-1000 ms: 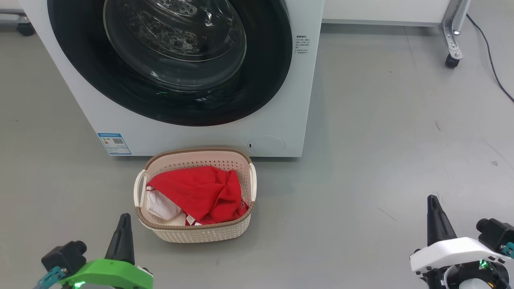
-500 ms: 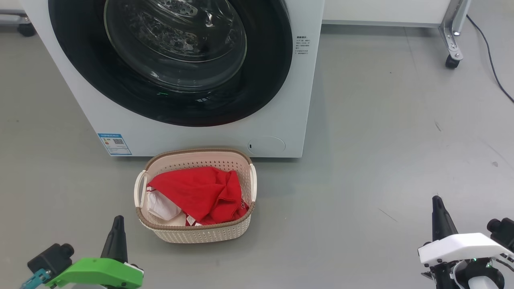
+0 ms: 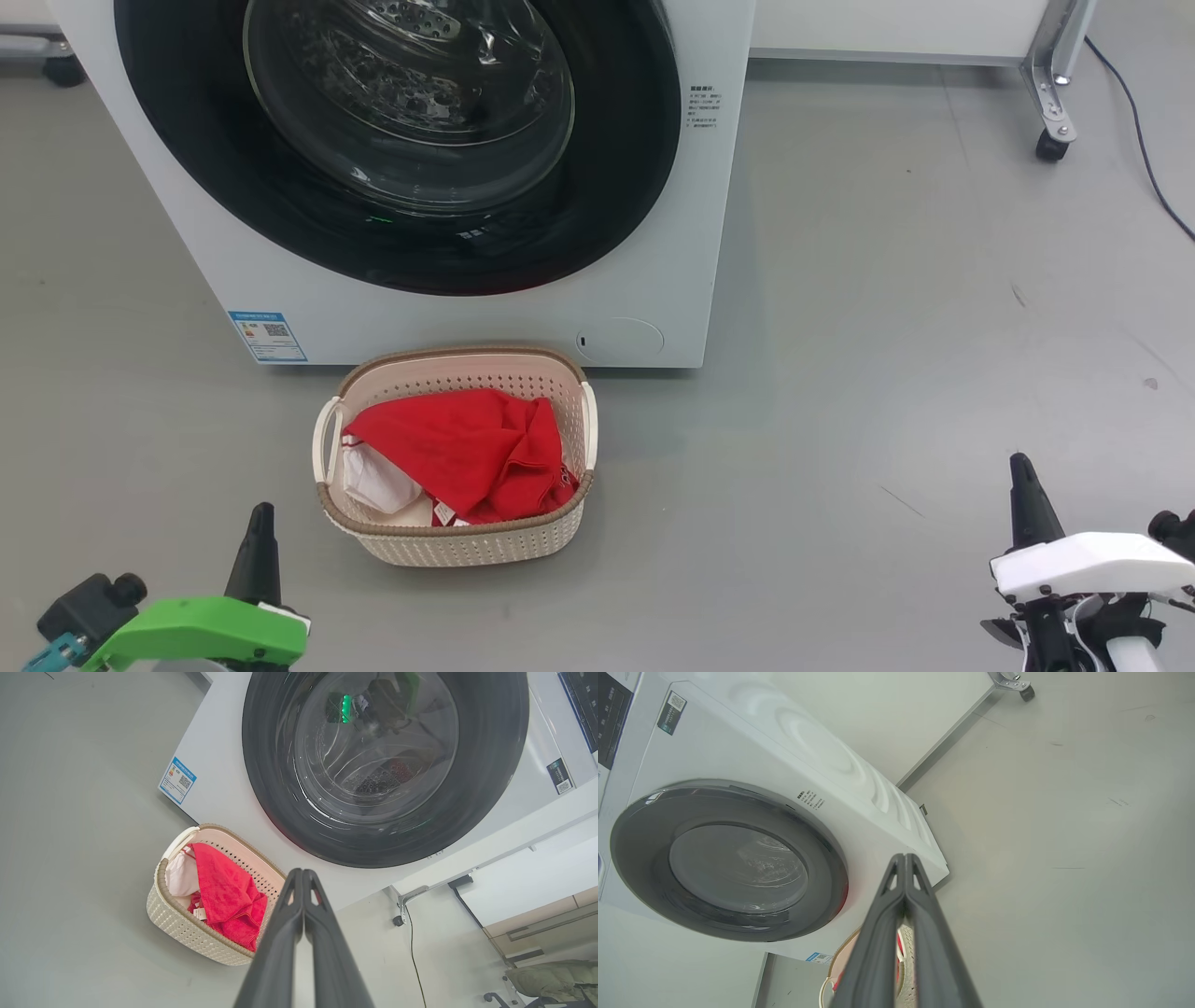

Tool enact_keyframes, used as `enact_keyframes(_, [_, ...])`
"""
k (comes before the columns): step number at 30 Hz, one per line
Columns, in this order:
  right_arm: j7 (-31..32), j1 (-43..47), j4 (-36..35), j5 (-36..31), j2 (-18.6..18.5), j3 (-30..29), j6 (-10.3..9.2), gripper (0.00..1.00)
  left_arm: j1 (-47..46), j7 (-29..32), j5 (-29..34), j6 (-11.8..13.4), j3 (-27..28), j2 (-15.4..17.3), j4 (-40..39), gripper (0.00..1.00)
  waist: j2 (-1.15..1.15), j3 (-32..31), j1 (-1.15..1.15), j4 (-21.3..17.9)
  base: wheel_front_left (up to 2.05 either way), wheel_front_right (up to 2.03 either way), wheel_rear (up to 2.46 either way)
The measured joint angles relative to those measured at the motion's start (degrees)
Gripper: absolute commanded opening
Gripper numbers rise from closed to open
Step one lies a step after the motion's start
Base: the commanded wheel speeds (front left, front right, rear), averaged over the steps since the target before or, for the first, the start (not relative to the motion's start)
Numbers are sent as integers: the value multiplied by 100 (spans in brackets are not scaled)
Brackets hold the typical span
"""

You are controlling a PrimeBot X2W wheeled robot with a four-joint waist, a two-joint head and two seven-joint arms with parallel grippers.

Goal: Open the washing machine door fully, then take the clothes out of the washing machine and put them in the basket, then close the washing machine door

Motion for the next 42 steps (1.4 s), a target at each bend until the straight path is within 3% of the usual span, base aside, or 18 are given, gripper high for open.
enact_keyframes(42, [775,-359,312,2730,223,-670,282,0,-141,804,-2595,-51,534,2,-59,0,0,-38,0,12,0,0,0])
